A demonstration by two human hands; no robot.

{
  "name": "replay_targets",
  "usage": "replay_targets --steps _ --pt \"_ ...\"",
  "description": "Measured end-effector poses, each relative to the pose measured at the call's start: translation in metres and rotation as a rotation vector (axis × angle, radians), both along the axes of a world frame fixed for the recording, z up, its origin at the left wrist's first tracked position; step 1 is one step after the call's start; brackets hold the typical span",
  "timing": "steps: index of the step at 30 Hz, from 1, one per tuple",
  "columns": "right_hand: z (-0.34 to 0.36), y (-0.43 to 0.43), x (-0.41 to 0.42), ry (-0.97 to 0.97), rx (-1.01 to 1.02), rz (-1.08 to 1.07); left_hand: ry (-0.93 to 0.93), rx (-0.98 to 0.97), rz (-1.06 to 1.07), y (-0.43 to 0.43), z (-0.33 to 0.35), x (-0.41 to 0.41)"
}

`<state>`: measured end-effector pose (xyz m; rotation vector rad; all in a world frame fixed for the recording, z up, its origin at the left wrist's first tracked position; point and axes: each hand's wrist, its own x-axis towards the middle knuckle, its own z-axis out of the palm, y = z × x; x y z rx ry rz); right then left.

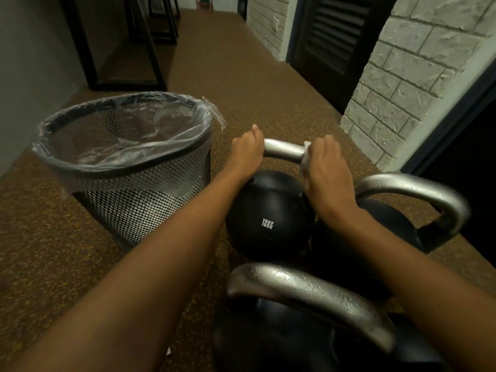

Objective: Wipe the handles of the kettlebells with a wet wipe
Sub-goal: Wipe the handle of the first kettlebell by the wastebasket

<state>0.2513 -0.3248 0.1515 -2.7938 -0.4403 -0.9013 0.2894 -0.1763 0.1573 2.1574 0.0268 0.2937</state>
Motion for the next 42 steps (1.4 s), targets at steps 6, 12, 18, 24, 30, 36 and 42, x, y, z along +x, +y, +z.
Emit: replay_targets --steps 6,12,18,24,30,36,42 --pt "-0.009 -0.007 -0.003 0.011 0.199 0.018 0.0 -0.002 0.001 -0.001 0.002 -0.002" --pt "-0.025 -0.011 -0.014 0.22 0.714 -0.184 -0.008 -0.032 0.011 -0.002 0.002 -0.002" --pt "-0.009 0.002 -0.01 0.078 0.465 0.004 -0.009 -0.065 0.002 -0.001 -0.001 0.0" --pt "0.009 0.033 0.006 0.062 0.069 0.161 -0.018 -0.027 -0.004 0.001 -0.004 0.003" --pt "0.021 0.02 0.011 0.202 -0.106 0.18 -0.019 -0.006 -0.007 0.002 -0.004 0.004" --pt "0.038 -0.005 0.016 0.672 0.291 0.214 -0.004 -0.049 0.009 0.001 -0.004 0.004" --pt "0.034 -0.007 0.015 0.701 0.35 0.11 -0.023 -0.033 0.006 -0.001 -0.003 0.002"
